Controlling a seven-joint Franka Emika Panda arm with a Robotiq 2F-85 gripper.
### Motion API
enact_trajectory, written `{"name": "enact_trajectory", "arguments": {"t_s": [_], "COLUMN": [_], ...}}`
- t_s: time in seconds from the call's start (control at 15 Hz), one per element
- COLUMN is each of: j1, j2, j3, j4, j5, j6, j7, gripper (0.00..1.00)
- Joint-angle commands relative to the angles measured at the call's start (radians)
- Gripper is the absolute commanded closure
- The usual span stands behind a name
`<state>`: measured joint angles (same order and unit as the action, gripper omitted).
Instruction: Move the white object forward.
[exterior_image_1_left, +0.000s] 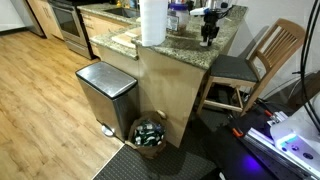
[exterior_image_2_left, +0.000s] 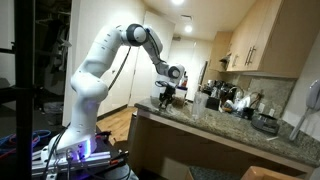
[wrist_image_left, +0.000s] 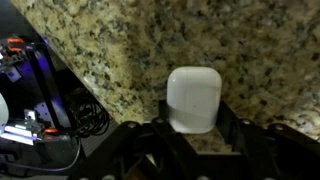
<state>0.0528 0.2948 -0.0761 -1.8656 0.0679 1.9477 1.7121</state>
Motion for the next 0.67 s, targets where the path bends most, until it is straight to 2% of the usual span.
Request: {"name": "enact_trajectory", "arguments": {"t_s": [0.0,0.27,0.6], "j1": [-0.023,-0.026,-0.018], "j2": [-0.071,-0.076,-0.047], "j3": [0.027,0.046,0.058], "j4": [-0.14,-0.174,-0.141], "j5": [0.03,0.105,0.154], "j6": [0.112,0.169,0.11], "j7": [-0.201,-0.424,-0.647], "gripper": [0.8,0.8,0.8]}}
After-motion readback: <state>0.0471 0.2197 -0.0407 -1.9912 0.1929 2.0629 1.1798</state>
